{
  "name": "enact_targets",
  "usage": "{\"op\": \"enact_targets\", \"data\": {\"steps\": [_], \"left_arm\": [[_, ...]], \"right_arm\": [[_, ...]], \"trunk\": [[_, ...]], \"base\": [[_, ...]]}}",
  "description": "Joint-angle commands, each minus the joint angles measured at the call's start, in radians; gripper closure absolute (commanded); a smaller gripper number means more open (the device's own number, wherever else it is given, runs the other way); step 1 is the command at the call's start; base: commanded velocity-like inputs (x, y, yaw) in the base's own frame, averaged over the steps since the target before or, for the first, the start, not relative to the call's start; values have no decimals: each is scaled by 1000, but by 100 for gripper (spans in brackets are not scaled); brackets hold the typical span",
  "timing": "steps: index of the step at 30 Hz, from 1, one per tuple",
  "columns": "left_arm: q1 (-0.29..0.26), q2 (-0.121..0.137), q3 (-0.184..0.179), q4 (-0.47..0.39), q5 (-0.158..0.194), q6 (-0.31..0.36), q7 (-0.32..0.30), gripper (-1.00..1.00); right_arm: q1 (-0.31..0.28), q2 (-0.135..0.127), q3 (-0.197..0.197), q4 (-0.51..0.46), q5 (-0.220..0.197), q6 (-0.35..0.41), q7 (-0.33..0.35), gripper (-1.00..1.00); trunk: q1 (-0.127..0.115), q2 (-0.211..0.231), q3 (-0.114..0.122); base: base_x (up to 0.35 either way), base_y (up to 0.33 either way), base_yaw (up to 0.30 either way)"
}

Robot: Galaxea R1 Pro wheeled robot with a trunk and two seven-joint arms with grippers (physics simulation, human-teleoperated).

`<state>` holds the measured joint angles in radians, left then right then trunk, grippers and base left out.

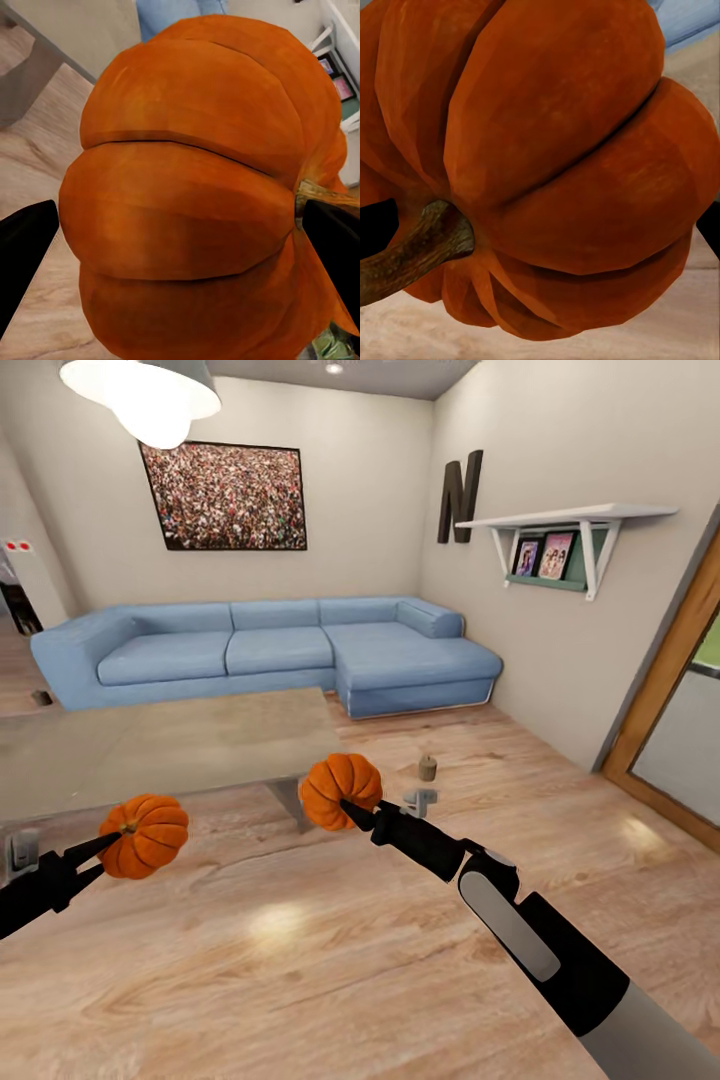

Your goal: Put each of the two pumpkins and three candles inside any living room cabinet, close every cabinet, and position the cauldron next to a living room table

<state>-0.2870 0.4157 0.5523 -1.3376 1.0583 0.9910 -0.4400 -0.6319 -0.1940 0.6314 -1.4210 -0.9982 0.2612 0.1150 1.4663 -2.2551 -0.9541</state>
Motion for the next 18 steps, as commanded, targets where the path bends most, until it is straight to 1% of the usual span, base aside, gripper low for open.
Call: {"op": "enact_targets", "data": {"steps": [1, 11, 18], "left_arm": [[-1, -1, 1, 0, 6, 8, -5, 100], [-1, 0, 1, 0, 6, 8, -5, 100], [-1, 0, 1, 0, 6, 8, -5, 100]], "right_arm": [[0, -1, 1, -1, -8, 3, -1, 100], [-1, -1, 1, -1, -8, 3, -1, 100], [-1, -1, 1, -1, -8, 3, -1, 100]], "trunk": [[-4, 7, 3], [-42, 77, 43], [-42, 77, 48]], "base": [[0, 0, 230], [0, 0, 230], [0, 0, 230]]}}
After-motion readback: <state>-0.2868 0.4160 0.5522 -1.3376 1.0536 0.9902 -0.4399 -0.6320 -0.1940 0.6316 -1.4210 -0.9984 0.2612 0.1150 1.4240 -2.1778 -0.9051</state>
